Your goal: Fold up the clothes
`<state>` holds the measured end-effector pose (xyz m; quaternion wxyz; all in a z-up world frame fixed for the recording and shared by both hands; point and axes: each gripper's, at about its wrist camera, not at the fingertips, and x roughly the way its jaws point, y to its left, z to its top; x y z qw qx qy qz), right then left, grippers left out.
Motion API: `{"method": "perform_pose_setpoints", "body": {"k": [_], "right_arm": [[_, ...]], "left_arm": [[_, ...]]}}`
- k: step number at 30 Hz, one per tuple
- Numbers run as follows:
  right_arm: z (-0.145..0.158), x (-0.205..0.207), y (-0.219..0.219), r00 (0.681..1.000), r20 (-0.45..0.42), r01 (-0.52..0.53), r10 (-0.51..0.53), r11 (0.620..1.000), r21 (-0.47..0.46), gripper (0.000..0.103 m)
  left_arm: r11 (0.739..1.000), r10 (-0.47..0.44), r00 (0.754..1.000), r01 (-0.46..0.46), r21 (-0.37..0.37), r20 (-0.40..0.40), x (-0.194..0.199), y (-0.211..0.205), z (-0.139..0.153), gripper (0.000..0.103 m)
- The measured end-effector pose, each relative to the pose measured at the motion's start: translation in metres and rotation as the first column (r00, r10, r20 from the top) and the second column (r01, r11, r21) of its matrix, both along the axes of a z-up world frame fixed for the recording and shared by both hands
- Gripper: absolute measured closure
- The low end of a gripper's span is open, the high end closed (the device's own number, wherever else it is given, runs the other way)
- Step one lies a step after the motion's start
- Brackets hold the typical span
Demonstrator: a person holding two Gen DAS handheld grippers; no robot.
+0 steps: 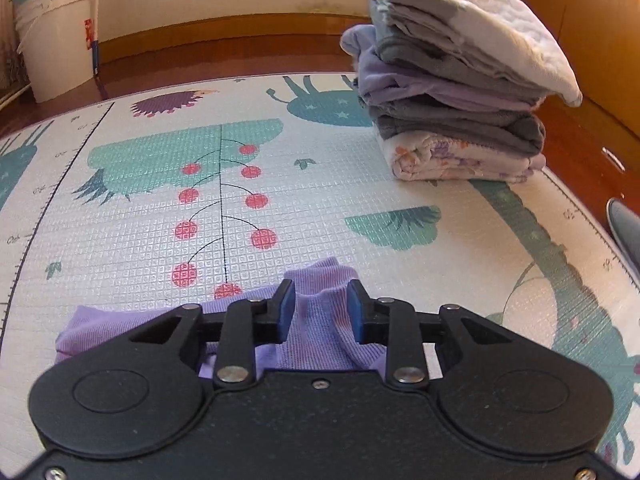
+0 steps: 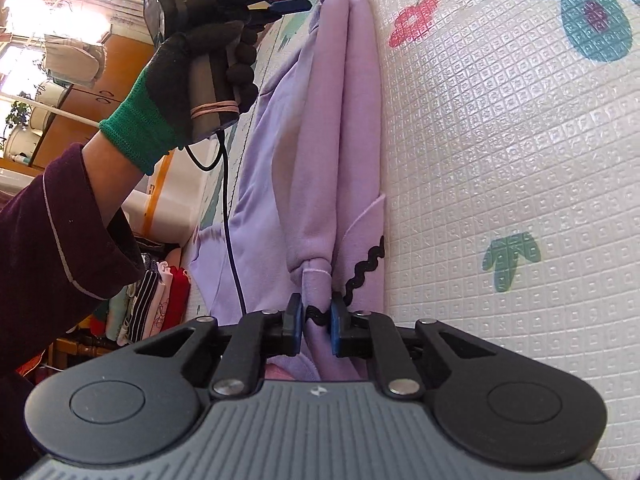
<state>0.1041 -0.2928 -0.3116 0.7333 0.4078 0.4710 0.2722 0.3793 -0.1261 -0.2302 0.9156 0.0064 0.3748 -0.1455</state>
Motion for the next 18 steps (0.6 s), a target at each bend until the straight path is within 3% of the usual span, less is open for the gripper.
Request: {"method": "perform_pose_setpoints", "body": {"k": [2, 8, 9, 13, 15, 17, 18], "right_arm": [[-0.004, -0.002, -0.005, 1.0, -0.011, 0.009, -0.009, 1.0, 0.019, 0.089], [-0.011, -0.003, -0.015, 0.999, -0.024, 0.022, -0.021, 0.999, 0.049, 0.089], [-0.012, -0.003, -0.015, 0.999, -0.025, 0.023, -0.021, 0.998, 0.05, 0.089], [-0.012, -0.001, -0.017, 0.999, -0.025, 0.023, -0.021, 0.999, 0.048, 0.089], [-0.012, -0.002, -0.018, 0.999, -0.025, 0.022, -0.021, 0.999, 0.049, 0.089], [-0.013, -0.003, -0.021, 0.999, -0.026, 0.02, -0.019, 0.999, 0.047, 0.089], [-0.013, -0.003, -0.018, 0.999, -0.027, 0.019, -0.017, 0.999, 0.045, 0.089]], "left_arm": [[0.993, 0.056, 0.998, -0.06, -0.104, -0.042, 0.001, 0.027, 0.001, 0.077], [0.985, 0.034, 0.985, -0.063, -0.163, -0.171, -0.003, 0.044, -0.027, 0.077], [0.982, 0.033, 0.985, -0.064, -0.179, -0.172, -0.004, 0.045, -0.028, 0.093], [0.967, 0.106, 0.993, -0.116, -0.226, -0.057, -0.026, 0.059, 0.001, 0.096], [0.975, 0.106, 0.993, -0.114, -0.193, -0.054, -0.025, 0.058, 0.0, 0.097], [0.994, 0.083, 0.992, -0.09, -0.067, -0.09, -0.016, 0.046, -0.014, 0.095], [0.996, 0.075, 0.994, -0.079, -0.052, -0.081, -0.015, 0.046, -0.016, 0.095]]}}
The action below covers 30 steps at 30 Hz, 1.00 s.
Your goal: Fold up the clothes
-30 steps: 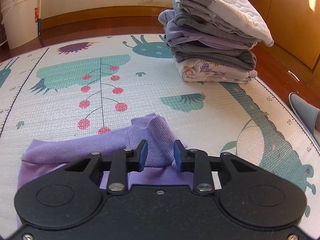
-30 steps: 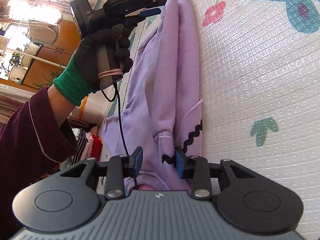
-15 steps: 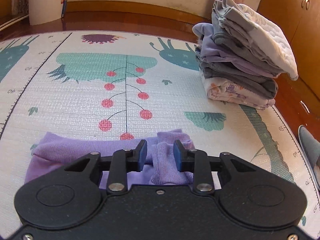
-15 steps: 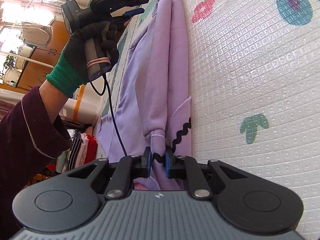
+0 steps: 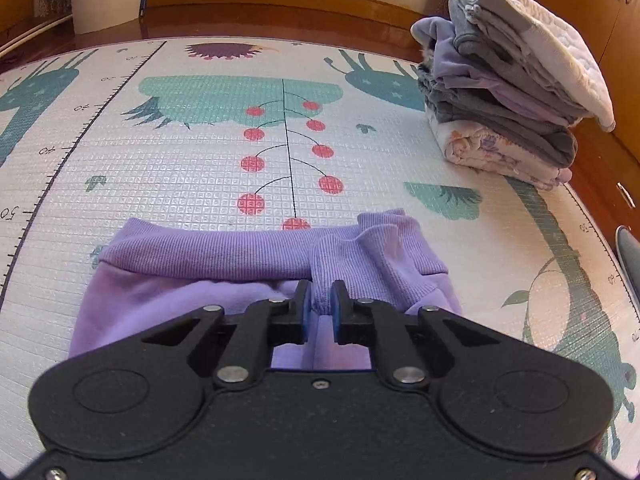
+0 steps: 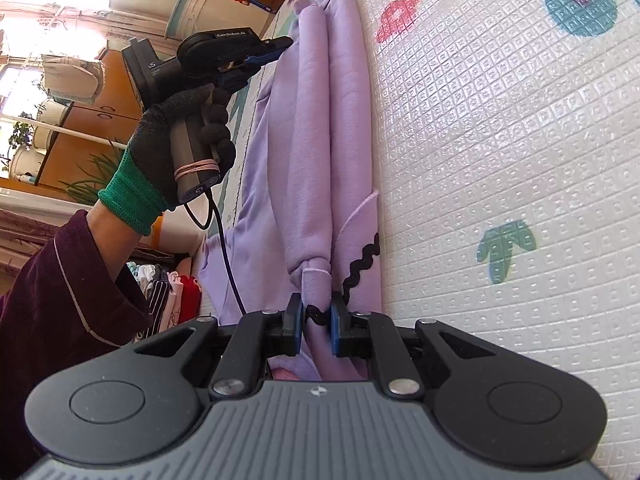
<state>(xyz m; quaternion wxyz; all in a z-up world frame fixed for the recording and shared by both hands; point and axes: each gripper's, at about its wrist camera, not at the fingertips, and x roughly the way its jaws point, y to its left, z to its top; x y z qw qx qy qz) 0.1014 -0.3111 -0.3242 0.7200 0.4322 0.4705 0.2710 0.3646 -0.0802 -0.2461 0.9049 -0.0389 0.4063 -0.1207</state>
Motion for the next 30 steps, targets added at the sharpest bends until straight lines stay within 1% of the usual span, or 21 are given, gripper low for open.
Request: {"method": "perform_pose_setpoints", "body": {"k": [1, 3, 4, 5, 8, 10, 11, 13, 14, 17, 19, 22, 23, 26, 29, 30], "right_arm": [[0.0, 0.0, 0.001, 1.0, 0.0, 0.0, 0.0, 1.0, 0.001, 0.089], [0.001, -0.002, 0.0, 1.0, 0.001, 0.003, -0.003, 1.0, 0.004, 0.089], [0.001, -0.003, 0.001, 1.0, 0.001, 0.003, -0.003, 1.0, 0.005, 0.089], [0.001, -0.002, 0.002, 1.0, 0.001, 0.002, -0.002, 1.0, 0.004, 0.089], [0.003, -0.003, 0.003, 1.0, 0.008, -0.007, 0.007, 1.0, -0.005, 0.089], [0.004, -0.005, 0.004, 1.0, 0.011, -0.01, 0.01, 1.0, -0.009, 0.089], [0.004, -0.005, 0.004, 1.0, 0.011, -0.011, 0.011, 1.0, -0.009, 0.089], [0.003, -0.004, 0.004, 1.0, 0.011, -0.011, 0.011, 1.0, -0.007, 0.089], [0.003, -0.004, 0.003, 1.0, 0.011, -0.012, 0.012, 1.0, -0.007, 0.089], [0.004, -0.002, 0.005, 1.0, 0.012, -0.019, 0.019, 1.0, -0.008, 0.089], [0.003, -0.004, 0.002, 1.0, 0.012, -0.02, 0.02, 1.0, -0.004, 0.089], [0.002, -0.007, 0.001, 1.0, 0.018, -0.023, 0.023, 1.0, -0.001, 0.091], [0.003, -0.006, 0.002, 1.0, 0.019, -0.024, 0.024, 1.0, 0.0, 0.091], [0.006, -0.005, 0.004, 0.999, 0.023, -0.027, 0.027, 1.0, -0.004, 0.091], [0.007, -0.006, 0.006, 0.999, 0.022, -0.026, 0.026, 1.0, -0.005, 0.091], [0.007, -0.006, 0.006, 0.999, 0.022, -0.025, 0.025, 1.0, -0.006, 0.091]], "left_arm": [[1.0, -0.009, 0.999, 0.008, 0.017, 0.042, -0.004, -0.001, 0.005, 0.095], [0.995, -0.041, 0.991, 0.029, 0.09, 0.126, -0.016, -0.009, 0.017, 0.095], [0.993, -0.075, 0.985, 0.06, 0.103, 0.154, -0.024, -0.014, 0.021, 0.095], [0.989, -0.126, 0.98, 0.111, 0.1, 0.154, -0.028, -0.021, 0.021, 0.095], [0.958, -0.241, 0.962, 0.215, 0.188, 0.128, -0.026, -0.052, 0.005, 0.095], [0.954, -0.26, 0.959, 0.237, 0.181, 0.115, -0.017, -0.065, -0.004, 0.095], [0.953, -0.258, 0.96, 0.234, 0.194, 0.111, -0.013, -0.071, -0.007, 0.095], [0.941, -0.283, 0.956, 0.261, 0.217, 0.078, -0.006, -0.082, -0.016, 0.096], [0.93, -0.297, 0.951, 0.269, 0.249, 0.081, -0.006, -0.086, -0.02, 0.096], [0.941, -0.294, 0.949, 0.268, 0.206, 0.109, -0.009, -0.077, -0.011, 0.096], [0.964, -0.241, 0.96, 0.218, 0.153, 0.146, -0.014, -0.06, 0.0, 0.096], [0.983, -0.178, 0.975, 0.169, 0.076, 0.135, -0.015, -0.044, 0.002, 0.096], [0.981, -0.187, 0.975, 0.178, 0.082, 0.12, -0.012, -0.047, -0.002, 0.096], [0.953, -0.254, 0.966, 0.24, 0.187, 0.057, 0.003, -0.069, -0.02, 0.096], [0.951, -0.253, 0.966, 0.237, 0.199, 0.061, 0.009, -0.074, -0.016, 0.096], [0.952, -0.253, 0.964, 0.234, 0.197, 0.08, 0.006, -0.073, -0.01, 0.096]]}}
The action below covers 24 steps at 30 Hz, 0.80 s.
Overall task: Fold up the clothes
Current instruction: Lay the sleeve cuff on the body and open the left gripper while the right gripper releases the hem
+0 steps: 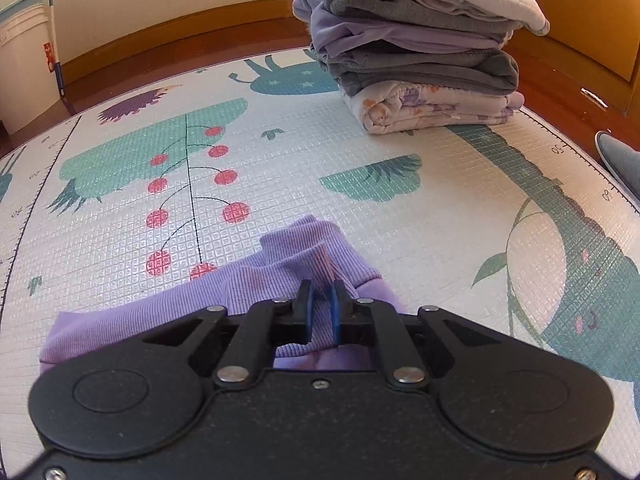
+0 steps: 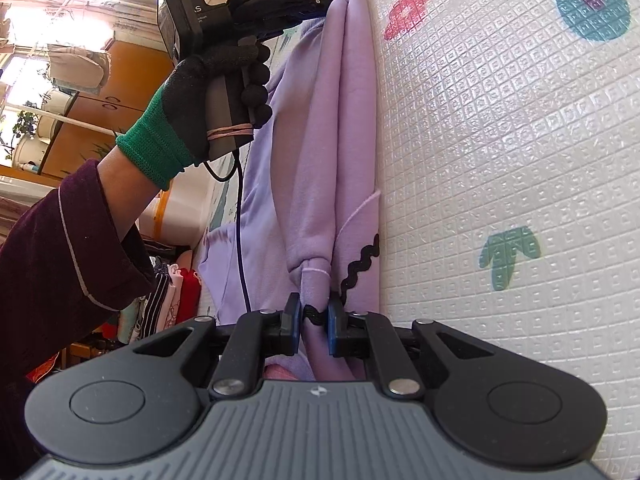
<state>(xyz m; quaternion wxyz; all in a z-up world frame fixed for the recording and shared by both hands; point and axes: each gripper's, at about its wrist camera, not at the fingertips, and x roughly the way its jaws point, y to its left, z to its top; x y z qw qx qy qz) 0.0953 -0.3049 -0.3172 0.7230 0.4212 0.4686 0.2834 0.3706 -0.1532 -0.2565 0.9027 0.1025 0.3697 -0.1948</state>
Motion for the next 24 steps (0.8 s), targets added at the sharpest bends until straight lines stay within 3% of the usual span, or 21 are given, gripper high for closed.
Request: {"method": "perform_pose_setpoints", "body": {"k": [5, 8, 9, 13, 14, 15, 16, 18, 21, 24], "right_arm": [[-0.001, 0.001, -0.001, 1.0, 0.001, -0.001, 0.001, 1.0, 0.001, 0.091], [-0.001, 0.004, 0.001, 1.0, 0.002, -0.004, 0.004, 1.0, 0.005, 0.091], [-0.002, 0.004, 0.0, 1.0, 0.002, -0.004, 0.004, 1.0, 0.004, 0.091], [-0.001, 0.003, 0.0, 1.0, 0.002, -0.004, 0.004, 1.0, -0.002, 0.091], [-0.002, 0.003, -0.001, 1.0, 0.003, -0.003, 0.003, 1.0, -0.003, 0.091], [-0.001, 0.003, 0.0, 1.0, 0.003, -0.004, 0.004, 1.0, -0.004, 0.091], [0.0, 0.004, 0.001, 1.0, 0.003, -0.004, 0.004, 1.0, -0.005, 0.091], [0.002, 0.007, 0.004, 1.0, 0.005, -0.005, 0.005, 1.0, -0.007, 0.091], [0.002, 0.008, 0.004, 1.0, 0.006, -0.008, 0.008, 1.0, -0.006, 0.091], [0.0, 0.009, 0.002, 1.0, 0.002, -0.008, 0.008, 1.0, -0.001, 0.091]], "left_arm": [[0.993, 0.047, 0.997, -0.054, -0.107, -0.063, -0.015, 0.013, 0.013, 0.095], [0.993, 0.018, 0.997, -0.027, -0.116, -0.077, -0.031, 0.004, 0.015, 0.087], [0.994, 0.012, 0.997, -0.02, -0.104, -0.08, -0.032, -0.001, 0.013, 0.082], [0.998, 0.017, 0.995, -0.023, -0.056, -0.097, -0.031, -0.014, 0.004, 0.081], [0.999, 0.023, 0.995, -0.026, -0.035, -0.093, -0.031, -0.016, 0.001, 0.084], [0.999, 0.027, 0.996, -0.029, -0.023, -0.084, -0.033, -0.016, 0.0, 0.097], [0.999, 0.032, 0.997, -0.033, -0.012, -0.074, -0.035, -0.016, -0.001, 0.1], [0.998, 0.056, 0.998, -0.056, -0.004, -0.014, -0.044, -0.015, 0.008, 0.1], [0.998, 0.068, 0.998, -0.068, 0.01, 0.01, -0.046, -0.021, 0.009, 0.1], [0.999, 0.043, 0.999, -0.042, 0.03, -0.033, -0.037, -0.028, -0.007, 0.098]]}}
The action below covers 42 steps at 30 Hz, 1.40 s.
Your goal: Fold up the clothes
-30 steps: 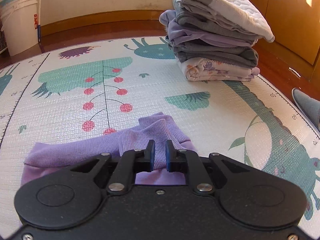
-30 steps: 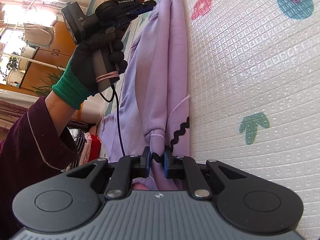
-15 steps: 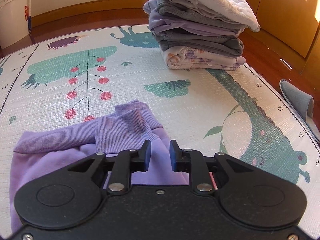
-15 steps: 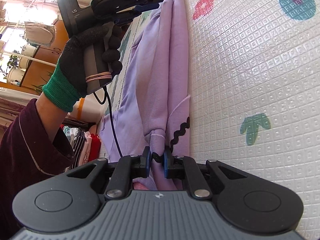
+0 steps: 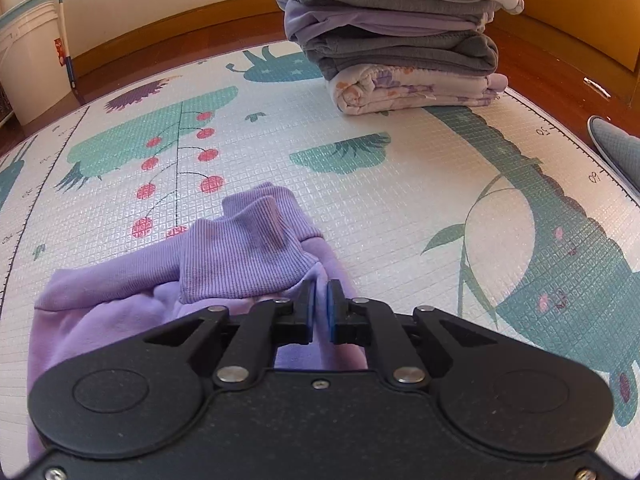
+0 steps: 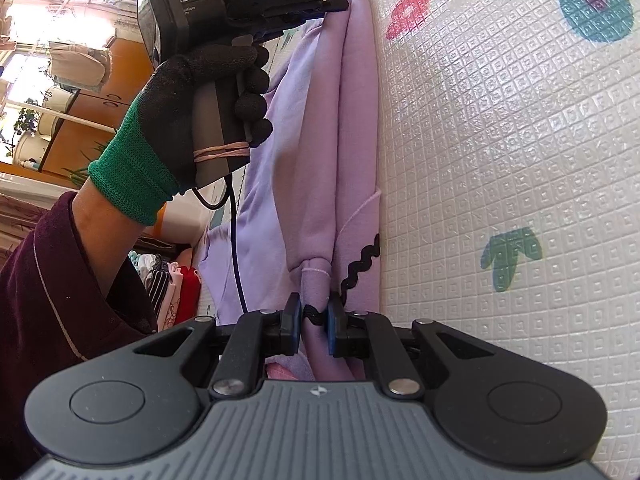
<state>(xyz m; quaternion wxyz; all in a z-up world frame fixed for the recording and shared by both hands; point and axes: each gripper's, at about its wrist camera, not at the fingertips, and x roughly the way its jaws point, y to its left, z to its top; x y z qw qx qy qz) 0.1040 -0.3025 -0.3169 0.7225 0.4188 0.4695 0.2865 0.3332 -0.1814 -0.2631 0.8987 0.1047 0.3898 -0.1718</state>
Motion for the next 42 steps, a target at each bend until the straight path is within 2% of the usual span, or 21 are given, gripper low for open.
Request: {"method": "perform_pose_setpoints", "body": {"k": [1, 4, 5, 8, 10, 13, 17, 18, 20, 21, 23, 25, 27, 30, 32, 33, 34, 35, 38, 40, 42], "right_arm": [[0.001, 0.0, 0.0, 1.0, 0.001, 0.003, -0.003, 1.0, -0.003, 0.091], [0.007, -0.006, -0.001, 1.0, 0.018, 0.026, -0.025, 0.999, -0.027, 0.088], [0.014, -0.01, -0.001, 0.999, 0.048, 0.028, -0.025, 0.998, -0.056, 0.086], [0.041, -0.026, -0.004, 0.984, 0.177, 0.016, 0.015, 0.985, -0.171, 0.083], [0.061, -0.036, -0.007, 0.959, 0.277, 0.022, 0.049, 0.968, -0.249, 0.083], [0.08, -0.031, 0.001, 0.904, 0.413, 0.035, 0.114, 0.941, -0.338, 0.083], [0.083, -0.006, 0.029, 0.837, 0.5, 0.022, 0.222, 0.9, -0.436, 0.083], [0.077, 0.002, 0.035, 0.844, 0.476, -0.004, 0.247, 0.89, -0.455, 0.083], [0.048, 0.015, 0.04, 0.904, 0.337, -0.08, 0.264, 0.878, -0.472, 0.082], [0.038, 0.014, 0.037, 0.912, 0.322, -0.084, 0.253, 0.886, -0.456, 0.085], [0.031, 0.007, 0.029, 0.91, 0.351, -0.061, 0.222, 0.907, -0.416, 0.085], [0.033, 0.008, 0.028, 0.925, 0.322, -0.059, 0.202, 0.912, -0.405, 0.085], [0.034, 0.007, 0.03, 0.92, 0.329, -0.062, 0.213, 0.908, -0.414, 0.085], [0.032, 0.007, 0.028, 0.925, 0.32, -0.065, 0.206, 0.914, -0.401, 0.085], [0.031, 0.009, 0.028, 0.929, 0.314, -0.062, 0.198, 0.917, -0.395, 0.085], [0.031, 0.009, 0.029, 0.927, 0.317, -0.062, 0.201, 0.914, -0.401, 0.085], [0.031, 0.008, 0.029, 0.926, 0.317, -0.062, 0.203, 0.912, -0.405, 0.085], [0.032, 0.009, 0.03, 0.927, 0.313, -0.064, 0.205, 0.91, -0.409, 0.085], [0.036, 0.009, 0.032, 0.931, 0.296, -0.074, 0.214, 0.904, -0.421, 0.085], [0.041, 0.008, 0.031, 0.932, 0.291, -0.075, 0.214, 0.902, -0.424, 0.082], [0.048, 0.004, 0.029, 0.929, 0.302, -0.071, 0.214, 0.904, -0.422, 0.076]], "left_arm": [[1.0, -0.005, 1.0, 0.005, -0.01, -0.007, 0.001, 0.002, -0.001, 0.095], [0.99, 0.009, 1.0, -0.006, -0.141, 0.016, -0.004, 0.023, 0.023, 0.094], [0.987, 0.014, 1.0, -0.011, -0.161, 0.02, -0.004, 0.03, 0.027, 0.094], [0.99, -0.004, 1.0, 0.008, -0.138, 0.025, 0.002, 0.037, 0.026, 0.094], [0.993, -0.032, 0.999, 0.035, -0.114, 0.027, 0.007, 0.038, 0.024, 0.094], [0.993, -0.054, 0.998, 0.056, -0.104, 0.021, 0.015, 0.039, 0.02, 0.094], [0.99, -0.081, 0.996, 0.078, -0.118, -0.02, 0.027, 0.035, 0.01, 0.094], [0.99, -0.094, 0.995, 0.09, -0.113, -0.03, 0.028, 0.031, 0.006, 0.094], [0.99, -0.122, 0.992, 0.119, -0.074, -0.031, 0.028, 0.022, -0.001, 0.094], [0.99, -0.128, 0.992, 0.126, -0.07, -0.023, 0.028, 0.02, -0.004, 0.094], [0.989, -0.128, 0.991, 0.126, -0.078, -0.031, 0.031, 0.021, -0.004, 0.094], [0.988, -0.14, 0.989, 0.137, -0.077, -0.039, 0.032, 0.023, -0.001, 0.094], [0.988, -0.136, 0.99, 0.133, -0.084, -0.027, 0.028, 0.029, 0.008, 0.094], [0.977, -0.103, 0.994, 0.098, -0.191, -0.019, 0.018, 0.044, 0.021, 0.094], [0.987, -0.092, 0.994, 0.082, -0.14, -0.061, 0.023, 0.035, 0.008, 0.094], [0.991, -0.105, 0.992, 0.098, -0.09, -0.075, 0.026, 0.027, -0.002, 0.094], [0.99, -0.125, 0.99, 0.12, -0.079, -0.064, 0.028, 0.024, -0.002, 0.094], [0.99, -0.135, 0.986, 0.129, -0.064, -0.098, 0.033, 0.023, 0.005, 0.094], [0.981, -0.192, 0.977, 0.192, -0.003, -0.096, 0.034, 0.036, 0.042, 0.089], [0.963, -0.244, 0.959, 0.257, 0.084, -0.143, 0.027, 0.051, 0.06, 0.082], [0.917, -0.311, 0.925, 0.352, 0.186, -0.218, 0.009, 0.072, 0.074, 0.081]]}}
